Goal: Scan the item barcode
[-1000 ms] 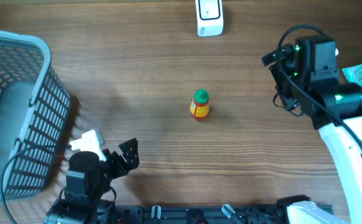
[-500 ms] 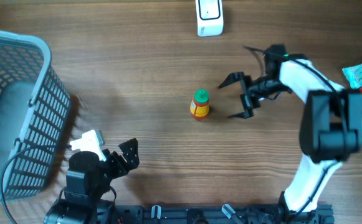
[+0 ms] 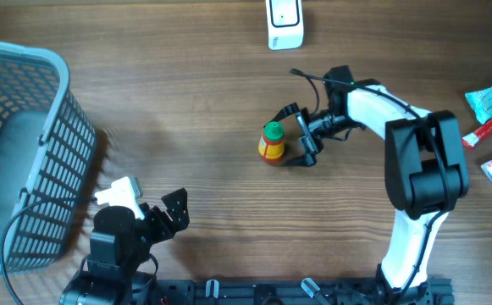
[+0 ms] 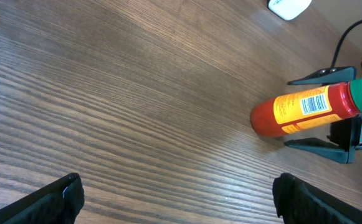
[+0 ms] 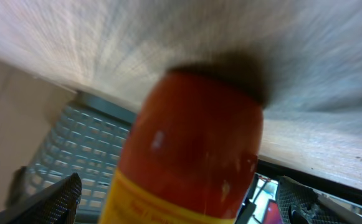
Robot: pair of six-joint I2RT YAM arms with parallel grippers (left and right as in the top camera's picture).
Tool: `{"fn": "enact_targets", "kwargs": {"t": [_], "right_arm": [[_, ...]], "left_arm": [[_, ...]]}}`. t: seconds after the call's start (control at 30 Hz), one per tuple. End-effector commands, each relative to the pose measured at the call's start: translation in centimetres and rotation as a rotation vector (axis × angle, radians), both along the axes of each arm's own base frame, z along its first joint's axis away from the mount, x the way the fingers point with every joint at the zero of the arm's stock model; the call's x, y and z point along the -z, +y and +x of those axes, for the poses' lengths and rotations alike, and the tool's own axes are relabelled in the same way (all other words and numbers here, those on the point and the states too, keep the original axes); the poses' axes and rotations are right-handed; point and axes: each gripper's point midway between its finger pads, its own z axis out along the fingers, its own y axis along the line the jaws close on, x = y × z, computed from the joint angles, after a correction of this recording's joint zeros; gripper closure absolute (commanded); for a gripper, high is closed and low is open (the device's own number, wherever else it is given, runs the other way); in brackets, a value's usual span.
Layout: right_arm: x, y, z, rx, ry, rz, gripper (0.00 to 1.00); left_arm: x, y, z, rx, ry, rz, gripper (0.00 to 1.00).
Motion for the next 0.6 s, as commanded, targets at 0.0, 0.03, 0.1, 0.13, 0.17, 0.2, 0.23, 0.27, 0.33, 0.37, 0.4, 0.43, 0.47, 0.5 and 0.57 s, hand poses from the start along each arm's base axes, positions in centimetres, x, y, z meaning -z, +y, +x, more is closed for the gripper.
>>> {"fn": "enact_targets", "kwargs": {"t": [0.0, 0.03, 0.1, 0.13, 0.17, 0.2, 0.23, 0.27, 0.33, 0.37, 0.4, 0.43, 0.47, 0.5, 0.57], "right_arm": [[0.9, 0.9, -1.1, -0.023, 0.047, -0.018, 0.01], [0.9, 1.1, -1.3, -0.029, 0.048, -0.019, 0.01], [1.0, 1.3, -1.4, -0.035, 0.048, -0.025, 0.04], [1.1, 1.2, -1.4, -0.035, 0.046, -0.033, 0.12], [1.3, 1.1, -1.4, -0.036, 0.043, -0.045, 0.2], [1.5, 1.0, -1.4, -0.036, 0.04, -0.054, 0.27], [1.5, 1.0, -1.4, -0.038, 0.038, -0.055, 0.36], [1.5, 0.9, -1.4, -0.038, 0.038, -0.055, 0.43], [1.1, 1.2, -1.4, -0.051, 0.02, -0.025, 0.57], [0.6, 1.5, -1.4, -0.063, 0.005, 0.018, 0.6], [-0.3, 2.0, -1.3, -0.084, -0.037, 0.087, 0.6], [-1.4, 2.6, -1.0, -0.105, -0.097, 0.176, 0.61], [-2.4, 3.1, -0.8, -0.121, -0.148, 0.256, 0.61], [-4.1, 3.7, -0.6, -0.138, -0.213, 0.37, 0.62], [-6.4, 4.2, -0.3, -0.159, -0.311, 0.519, 0.63]], "left_arm": [[-0.7, 0.1, 0.1, 0.009, -0.028, 0.021, 0.0], [-0.7, 0.1, 0.1, 0.009, -0.028, 0.021, 0.0], [-0.7, 0.1, 0.1, 0.009, -0.028, 0.021, 0.0], [-0.7, 0.1, 0.1, 0.009, -0.028, 0.021, 0.0], [-0.7, 0.1, 0.1, 0.009, -0.028, 0.021, 0.0], [-0.7, 0.1, 0.1, 0.009, -0.028, 0.021, 0.0], [-0.7, 0.1, 0.1, 0.009, -0.028, 0.021, 0.0], [-0.7, 0.1, 0.1, 0.009, -0.028, 0.021, 0.0], [-0.7, 0.1, 0.1, 0.009, -0.028, 0.021, 0.0], [-0.7, 0.1, 0.1, 0.009, -0.028, 0.021, 0.0], [-0.7, 0.1, 0.1, 0.009, -0.028, 0.021, 0.0], [-0.7, 0.1, 0.1, 0.009, -0.028, 0.021, 0.0], [-0.7, 0.1, 0.1, 0.009, -0.028, 0.021, 0.0], [-0.7, 0.1, 0.1, 0.009, -0.028, 0.021, 0.0], [-0.7, 0.1, 0.1, 0.009, -0.028, 0.021, 0.0]]}}
